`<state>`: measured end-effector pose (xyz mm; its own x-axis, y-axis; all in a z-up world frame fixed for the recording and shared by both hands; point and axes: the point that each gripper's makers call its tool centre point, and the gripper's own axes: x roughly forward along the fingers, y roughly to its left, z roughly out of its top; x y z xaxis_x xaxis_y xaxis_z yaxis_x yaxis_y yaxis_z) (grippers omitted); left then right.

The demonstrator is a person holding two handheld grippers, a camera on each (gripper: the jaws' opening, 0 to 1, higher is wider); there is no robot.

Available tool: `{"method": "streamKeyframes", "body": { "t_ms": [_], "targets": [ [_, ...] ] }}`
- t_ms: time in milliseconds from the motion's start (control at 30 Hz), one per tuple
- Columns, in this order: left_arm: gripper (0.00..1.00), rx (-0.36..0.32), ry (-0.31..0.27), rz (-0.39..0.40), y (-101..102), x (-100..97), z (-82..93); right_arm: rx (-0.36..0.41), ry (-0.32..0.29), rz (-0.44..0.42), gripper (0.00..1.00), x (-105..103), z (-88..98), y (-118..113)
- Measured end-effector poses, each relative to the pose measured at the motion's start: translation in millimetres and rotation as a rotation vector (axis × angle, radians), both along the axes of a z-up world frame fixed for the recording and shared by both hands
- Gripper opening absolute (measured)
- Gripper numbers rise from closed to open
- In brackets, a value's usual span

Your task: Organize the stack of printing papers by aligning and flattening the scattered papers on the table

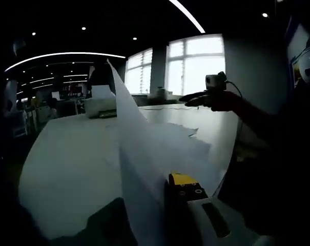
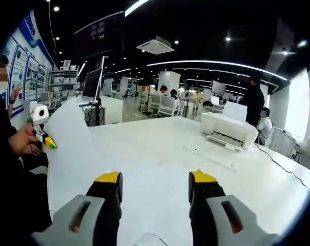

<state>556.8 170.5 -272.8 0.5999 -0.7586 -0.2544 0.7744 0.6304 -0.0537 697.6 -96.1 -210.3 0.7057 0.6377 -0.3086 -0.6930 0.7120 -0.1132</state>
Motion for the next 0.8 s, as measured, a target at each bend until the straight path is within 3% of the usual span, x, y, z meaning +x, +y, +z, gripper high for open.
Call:
{"method": "streamKeyframes", "body": {
  "t_ms": [800],
  "targets": [
    [0.1, 0.009, 0.0, -0.004, 0.0, -0.8, -0.3, -0.046, 0.042, 0.004, 0.52, 15.3, -24.5, 16.7]
  ]
}}
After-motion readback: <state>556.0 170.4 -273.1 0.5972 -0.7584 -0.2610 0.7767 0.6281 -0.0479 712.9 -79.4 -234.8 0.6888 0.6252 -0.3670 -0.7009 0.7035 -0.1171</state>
